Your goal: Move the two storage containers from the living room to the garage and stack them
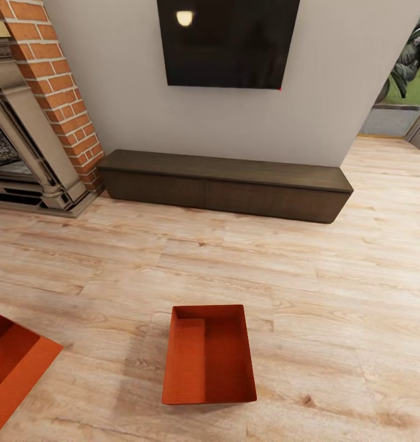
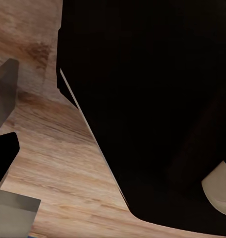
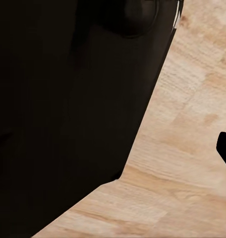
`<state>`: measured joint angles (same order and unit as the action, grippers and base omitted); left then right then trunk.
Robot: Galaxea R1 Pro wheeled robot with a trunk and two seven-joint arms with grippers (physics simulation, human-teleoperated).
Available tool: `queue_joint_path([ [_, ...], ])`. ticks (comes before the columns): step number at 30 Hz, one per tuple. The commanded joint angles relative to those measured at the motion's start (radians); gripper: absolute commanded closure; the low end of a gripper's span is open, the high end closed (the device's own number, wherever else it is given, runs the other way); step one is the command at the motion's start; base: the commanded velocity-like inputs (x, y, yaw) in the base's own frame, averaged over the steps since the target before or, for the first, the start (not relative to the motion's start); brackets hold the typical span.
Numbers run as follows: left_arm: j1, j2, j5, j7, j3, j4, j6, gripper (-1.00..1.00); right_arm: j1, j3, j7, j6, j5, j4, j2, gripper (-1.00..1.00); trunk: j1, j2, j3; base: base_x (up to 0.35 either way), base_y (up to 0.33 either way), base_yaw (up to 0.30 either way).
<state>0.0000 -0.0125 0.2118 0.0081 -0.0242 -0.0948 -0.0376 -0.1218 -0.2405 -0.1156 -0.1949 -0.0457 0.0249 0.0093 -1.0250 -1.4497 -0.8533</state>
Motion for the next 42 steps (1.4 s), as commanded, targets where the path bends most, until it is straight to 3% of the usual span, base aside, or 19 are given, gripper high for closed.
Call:
queue_joint_path([
  [1,0.0,0.0,0.004,0.001,-0.002,0.0,-0.002,-1.0,-0.001,-0.003,-0.006,-0.004,-0.005,0.003,0.001,-1.0,0.0,0.0,-0.001,0.0,0.0,0.0],
  [9,0.0,-0.001,0.003,0.001,-0.002,0.0,-0.002,-1.0,-0.001,-0.003,-0.006,-0.001,-0.003,0.003,0.001,-1.0,0.0,0.0,-0.001,0.0,0.0,0.0],
  [12,0.0,0.019,0.0,0.004,0.001,-0.013,-0.003,-1.0,-0.001,-0.01,-0.009,0.008,-0.011,0.001,0.004,-1.0,0.0,0.0,-0.001,0.0,0.0,0.0],
  [13,0.0,0.049,0.004,0.005,-0.002,-0.057,0.002,-1.0,-0.003,-0.009,-0.012,0.024,-0.008,-0.033,0.004,-1.0,0.0,0.0,-0.001,0.0,0.0,0.0],
  [15,0.0,0.058,0.006,0.007,-0.003,-0.116,0.009,-1.0,-0.004,-0.008,-0.013,0.052,-0.007,-0.092,0.007,-1.0,0.0,0.0,-0.001,0.0,0.0,0.0],
  [21,-0.003,0.066,0.008,0.062,-0.005,-0.295,0.065,-1.0,-0.004,-0.006,-0.029,0.207,-0.003,-0.332,0.029,-1.0,0.0,0.0,-0.001,0.0,0.0,0.0],
  [26,-0.011,0.064,0.01,0.112,-0.005,-0.347,0.118,-1.0,-0.004,-0.005,-0.032,0.248,0.024,-0.422,0.047,-1.0,0.0,0.0,-0.001,0.0,0.0,0.0],
  [30,-0.06,0.069,0.009,0.128,-0.005,-0.362,0.138,-1.0,-0.025,-0.005,-0.034,0.261,0.058,-0.446,0.065,-1.0,0.0,0.0,-0.001,0.0,0.0,0.0],
  [34,-0.145,0.089,0.01,0.134,-0.005,-0.355,0.156,-1.0,-0.095,-0.005,-0.036,0.266,0.104,-0.452,0.088,-1.0,0.0,0.0,-0.001,0.0,0.0,0.0],
  [37,-0.198,0.098,0.01,0.141,-0.005,-0.353,0.205,-1.0,-0.138,-0.005,-0.04,0.272,0.129,-0.453,0.103,-1.0,0.0,0.0,-0.001,0.0,0.0,0.0],
  [41,-0.334,0.111,0.009,0.206,-0.005,-0.353,0.377,-1.0,-0.22,-0.006,-0.106,0.314,0.136,-0.451,0.165,-1.0,0.0,0.0,-0.001,0.0,0.0,0.0],
  [42,-0.351,0.111,0.008,0.215,-0.005,-0.355,0.398,-1.0,-0.233,-0.006,-0.12,0.319,0.136,-0.451,0.165,-1.0,0.0,0.0,-0.001,0.0,0.0,0.0],
])
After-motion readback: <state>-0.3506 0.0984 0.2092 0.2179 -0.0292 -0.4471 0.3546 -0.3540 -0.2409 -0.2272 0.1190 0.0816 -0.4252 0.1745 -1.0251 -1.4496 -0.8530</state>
